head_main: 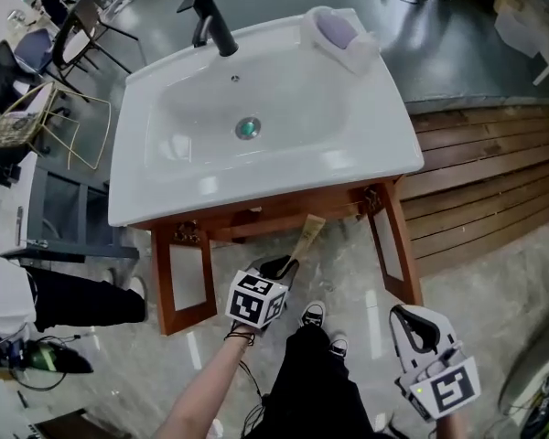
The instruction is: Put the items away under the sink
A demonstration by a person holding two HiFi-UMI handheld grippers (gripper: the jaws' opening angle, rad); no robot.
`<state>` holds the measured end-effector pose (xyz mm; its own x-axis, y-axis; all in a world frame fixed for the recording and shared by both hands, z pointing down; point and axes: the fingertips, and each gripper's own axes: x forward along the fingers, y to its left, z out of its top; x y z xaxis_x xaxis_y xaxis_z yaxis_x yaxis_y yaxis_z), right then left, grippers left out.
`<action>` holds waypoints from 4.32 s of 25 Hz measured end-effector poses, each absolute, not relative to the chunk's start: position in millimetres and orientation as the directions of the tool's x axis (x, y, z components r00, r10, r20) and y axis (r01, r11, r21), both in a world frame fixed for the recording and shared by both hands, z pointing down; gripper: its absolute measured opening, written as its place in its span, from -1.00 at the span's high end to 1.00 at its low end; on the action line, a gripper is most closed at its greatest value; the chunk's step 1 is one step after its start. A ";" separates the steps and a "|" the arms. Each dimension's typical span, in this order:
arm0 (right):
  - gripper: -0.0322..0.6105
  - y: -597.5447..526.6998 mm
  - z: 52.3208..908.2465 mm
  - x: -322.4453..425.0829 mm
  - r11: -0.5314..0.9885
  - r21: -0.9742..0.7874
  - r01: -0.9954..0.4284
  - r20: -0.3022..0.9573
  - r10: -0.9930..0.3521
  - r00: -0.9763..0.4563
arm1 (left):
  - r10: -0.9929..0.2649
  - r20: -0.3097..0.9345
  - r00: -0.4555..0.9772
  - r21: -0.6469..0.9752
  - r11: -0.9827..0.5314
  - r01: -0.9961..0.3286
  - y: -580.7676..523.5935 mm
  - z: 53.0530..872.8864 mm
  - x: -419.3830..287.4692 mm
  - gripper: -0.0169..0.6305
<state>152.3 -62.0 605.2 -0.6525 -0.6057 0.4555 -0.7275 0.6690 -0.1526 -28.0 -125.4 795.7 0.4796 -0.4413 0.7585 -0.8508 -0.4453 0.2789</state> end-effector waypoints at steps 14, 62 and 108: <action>0.84 -84.2 657.1 92.4 0.735 -0.192 -0.650 0.436 -0.530 -0.728 | -0.463 0.753 0.467 0.250 -0.455 -0.855 -214.0 853.9 -15.5 0.74; 0.84 -69.4 681.9 74.5 0.756 -0.182 -0.629 0.467 -0.496 -0.732 | -0.519 0.723 0.456 0.158 -0.518 -0.841 -231.4 846.8 -10.0 0.49; 0.84 25.4 404.5 127.8 0.619 -0.150 -0.771 0.368 -0.689 -0.625 | -0.655 0.497 0.569 0.295 -0.489 -0.821 -1.7 469.4 14.8 0.59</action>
